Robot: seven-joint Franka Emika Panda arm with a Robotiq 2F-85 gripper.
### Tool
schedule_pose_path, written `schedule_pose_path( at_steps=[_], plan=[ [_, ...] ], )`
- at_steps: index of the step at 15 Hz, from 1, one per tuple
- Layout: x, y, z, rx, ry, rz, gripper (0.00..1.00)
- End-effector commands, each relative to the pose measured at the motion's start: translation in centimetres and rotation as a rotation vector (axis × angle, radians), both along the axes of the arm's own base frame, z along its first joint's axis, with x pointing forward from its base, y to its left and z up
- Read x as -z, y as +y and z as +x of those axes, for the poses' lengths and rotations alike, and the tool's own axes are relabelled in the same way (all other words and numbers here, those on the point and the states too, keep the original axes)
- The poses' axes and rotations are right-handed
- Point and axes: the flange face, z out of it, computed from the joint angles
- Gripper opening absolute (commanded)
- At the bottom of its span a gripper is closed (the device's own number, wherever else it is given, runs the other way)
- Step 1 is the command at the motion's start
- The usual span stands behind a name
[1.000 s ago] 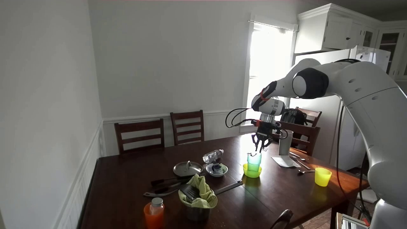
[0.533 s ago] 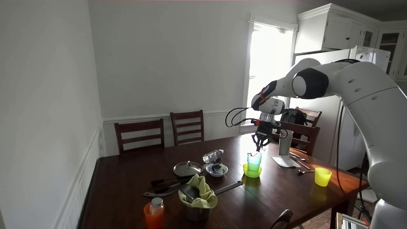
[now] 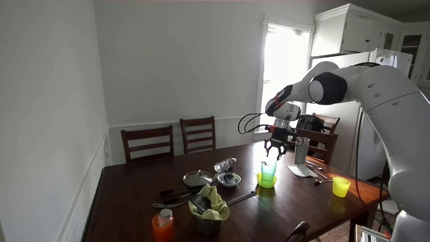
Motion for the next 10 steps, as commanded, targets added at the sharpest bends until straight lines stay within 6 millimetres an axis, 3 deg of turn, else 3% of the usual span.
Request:
schedule_pose_path(
  at_steps=[1, 5, 10],
  plan=[
    [-1.8, 0.1, -0.1, -0.029, 0.0, -0.017, 0.96],
    [-4.4, 1.0, -0.4, -0.13, 0.015, -0.102, 1.0],
    [-8.3, 3.8, -0.7, -0.333, 0.02, -0.269, 1.0]
  ],
)
